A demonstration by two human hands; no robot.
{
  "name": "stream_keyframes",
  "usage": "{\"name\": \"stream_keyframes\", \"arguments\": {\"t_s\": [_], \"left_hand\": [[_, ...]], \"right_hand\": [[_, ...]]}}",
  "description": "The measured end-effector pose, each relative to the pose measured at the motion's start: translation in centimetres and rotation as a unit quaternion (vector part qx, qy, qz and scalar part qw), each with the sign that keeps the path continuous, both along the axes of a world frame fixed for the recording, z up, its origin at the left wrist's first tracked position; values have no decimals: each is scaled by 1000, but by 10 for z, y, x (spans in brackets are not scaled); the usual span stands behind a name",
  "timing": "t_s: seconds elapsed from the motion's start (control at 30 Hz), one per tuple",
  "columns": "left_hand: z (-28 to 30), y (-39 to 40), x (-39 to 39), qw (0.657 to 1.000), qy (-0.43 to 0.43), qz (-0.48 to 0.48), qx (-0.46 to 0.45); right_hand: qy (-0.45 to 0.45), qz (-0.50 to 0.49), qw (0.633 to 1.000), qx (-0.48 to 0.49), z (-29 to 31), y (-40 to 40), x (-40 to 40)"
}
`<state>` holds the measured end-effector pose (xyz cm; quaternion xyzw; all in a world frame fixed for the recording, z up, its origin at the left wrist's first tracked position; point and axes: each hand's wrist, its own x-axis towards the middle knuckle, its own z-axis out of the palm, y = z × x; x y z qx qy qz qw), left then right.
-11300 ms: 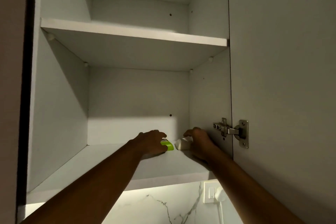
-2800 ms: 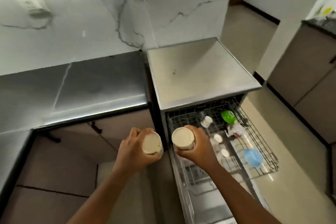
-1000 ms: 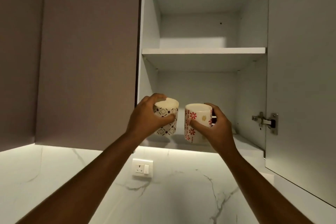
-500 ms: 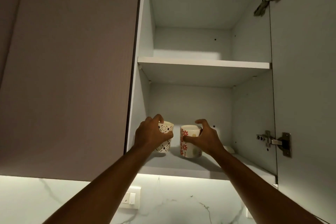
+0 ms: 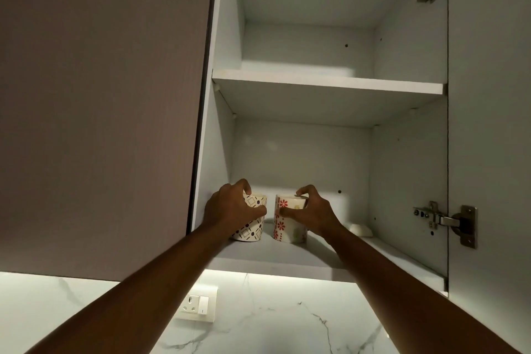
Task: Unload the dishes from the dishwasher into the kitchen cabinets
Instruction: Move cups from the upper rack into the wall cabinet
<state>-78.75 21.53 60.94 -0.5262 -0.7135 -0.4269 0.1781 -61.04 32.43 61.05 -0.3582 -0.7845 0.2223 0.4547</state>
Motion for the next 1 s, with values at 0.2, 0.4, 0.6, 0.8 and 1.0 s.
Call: {"name": "stream_keyframes", "arguments": {"t_s": [0.2, 0.4, 0.6, 0.8, 1.0], "left_hand": [[-9, 1, 2, 1000, -17, -4, 24], [-21, -5, 4, 995, 84, 33, 52], [-21, -9, 8, 980, 184, 54, 48], [-24, -8, 7, 979, 184, 66, 57], [-30, -2, 3, 981, 162, 73, 81]], "right_hand": [[-46, -1, 999, 1, 4, -1, -13], [-111, -107, 982, 109, 2, -8, -9], [-97, -101, 982, 124, 5, -7, -10], [-116, -57, 988, 86, 20, 4, -35], [-139, -29, 987, 77, 24, 22, -71]]}}
